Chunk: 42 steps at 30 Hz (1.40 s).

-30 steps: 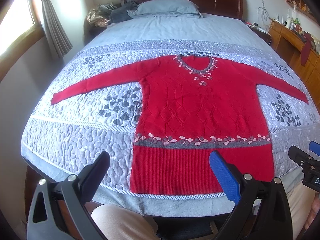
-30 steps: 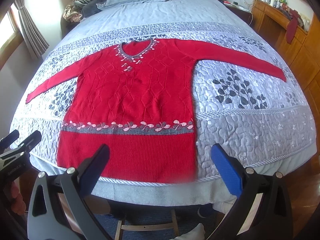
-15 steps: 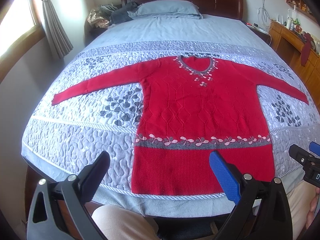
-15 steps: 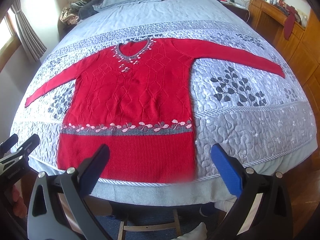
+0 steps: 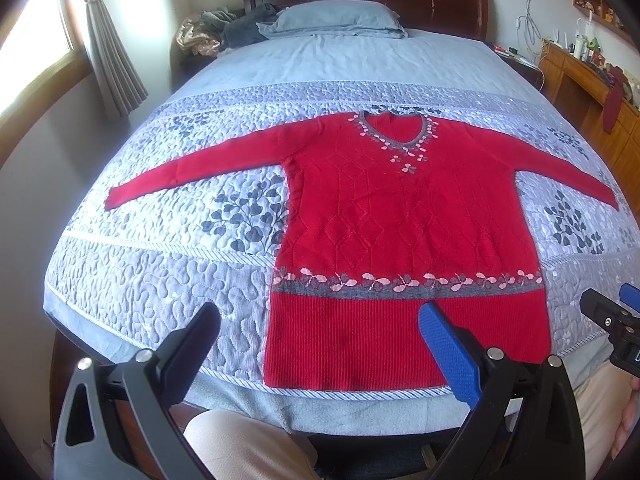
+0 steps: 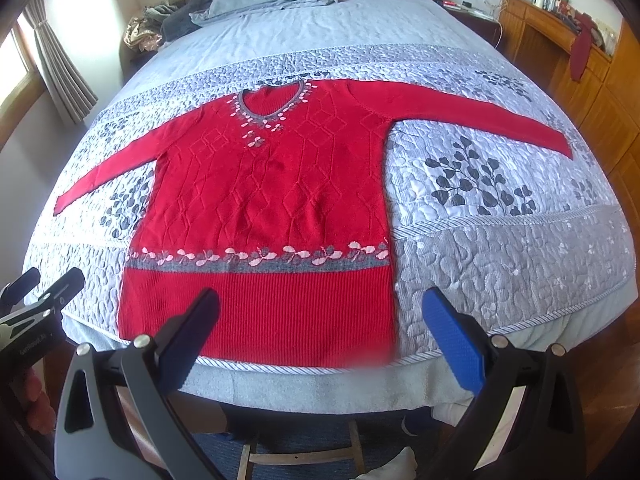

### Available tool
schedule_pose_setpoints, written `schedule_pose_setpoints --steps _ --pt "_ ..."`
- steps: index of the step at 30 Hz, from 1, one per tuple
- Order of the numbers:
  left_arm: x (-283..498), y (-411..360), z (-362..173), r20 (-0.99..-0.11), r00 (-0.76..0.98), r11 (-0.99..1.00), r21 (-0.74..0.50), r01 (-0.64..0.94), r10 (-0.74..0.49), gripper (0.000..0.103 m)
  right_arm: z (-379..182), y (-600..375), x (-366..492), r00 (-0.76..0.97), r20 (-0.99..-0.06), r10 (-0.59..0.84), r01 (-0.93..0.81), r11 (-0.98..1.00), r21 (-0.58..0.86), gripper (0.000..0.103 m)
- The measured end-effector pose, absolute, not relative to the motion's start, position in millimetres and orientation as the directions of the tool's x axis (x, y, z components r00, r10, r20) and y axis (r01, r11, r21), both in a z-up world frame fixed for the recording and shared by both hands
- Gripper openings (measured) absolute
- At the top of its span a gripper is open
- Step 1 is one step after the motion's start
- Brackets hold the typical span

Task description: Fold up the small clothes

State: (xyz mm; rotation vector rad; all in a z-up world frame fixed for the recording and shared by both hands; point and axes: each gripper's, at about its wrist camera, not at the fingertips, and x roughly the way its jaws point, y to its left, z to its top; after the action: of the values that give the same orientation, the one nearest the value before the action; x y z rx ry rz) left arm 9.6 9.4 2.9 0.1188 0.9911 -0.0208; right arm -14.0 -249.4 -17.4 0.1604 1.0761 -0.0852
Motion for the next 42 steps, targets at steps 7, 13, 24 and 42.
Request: schedule_pose_setpoints --steps 7,13,24,42 --pt "10 10 2 -0.836 0.548 0.993 0.091 0.071 0.037 0.099 -19 -247 -14 0.471 -0.882 -0.011 0.146 0.987 0.066 0.1" --pt "10 11 2 -0.835 0.548 0.993 0.091 0.071 0.037 0.099 -20 -247 -14 0.468 -0.883 -0.021 0.146 0.988 0.054 0.1" --pt "10 14 1 -0.836 0.548 0.994 0.088 0.069 0.036 0.099 -22 -244 -14 0.468 -0.883 -0.024 0.136 0.99 0.045 0.1" --pt "60 -11 -15 -0.864 0.501 0.994 0.092 0.065 0.047 0.099 -34 -318 26 0.45 -0.893 -0.025 0.212 0.974 0.08 0.1"
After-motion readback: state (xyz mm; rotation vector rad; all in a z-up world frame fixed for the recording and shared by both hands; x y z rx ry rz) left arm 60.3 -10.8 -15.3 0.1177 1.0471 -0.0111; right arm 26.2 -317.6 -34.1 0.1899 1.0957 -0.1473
